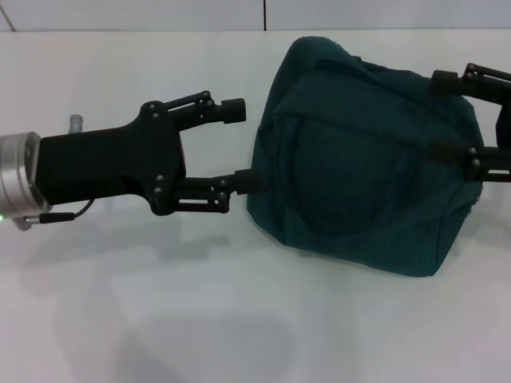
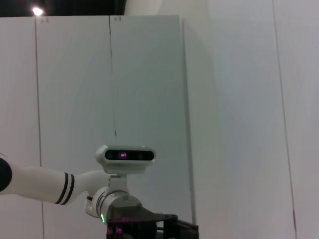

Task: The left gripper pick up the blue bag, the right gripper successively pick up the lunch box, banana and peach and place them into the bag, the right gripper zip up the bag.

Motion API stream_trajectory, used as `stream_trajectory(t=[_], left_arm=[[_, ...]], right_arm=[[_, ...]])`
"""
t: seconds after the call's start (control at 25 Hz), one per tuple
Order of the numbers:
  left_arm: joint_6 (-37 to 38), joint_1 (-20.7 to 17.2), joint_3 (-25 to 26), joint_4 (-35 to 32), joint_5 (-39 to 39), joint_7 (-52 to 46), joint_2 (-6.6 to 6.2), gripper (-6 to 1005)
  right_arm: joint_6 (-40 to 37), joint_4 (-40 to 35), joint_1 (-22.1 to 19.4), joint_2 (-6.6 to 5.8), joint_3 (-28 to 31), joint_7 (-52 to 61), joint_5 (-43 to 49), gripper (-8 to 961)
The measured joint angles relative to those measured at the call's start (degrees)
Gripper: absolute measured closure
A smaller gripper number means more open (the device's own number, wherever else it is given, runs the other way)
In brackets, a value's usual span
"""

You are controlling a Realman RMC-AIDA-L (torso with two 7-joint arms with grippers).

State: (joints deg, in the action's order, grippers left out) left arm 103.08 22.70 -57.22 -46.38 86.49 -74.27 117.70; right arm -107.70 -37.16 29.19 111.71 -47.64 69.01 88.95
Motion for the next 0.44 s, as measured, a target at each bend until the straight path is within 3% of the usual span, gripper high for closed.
stream_trajectory(t=[0.44], left_arm=[[0.0,-0.2,0.1,0.1,-0.1,0.0,0.13,106]], right_arm=[[0.1,0.0,0.0,0.00,0.0,0.2,0.0,143]])
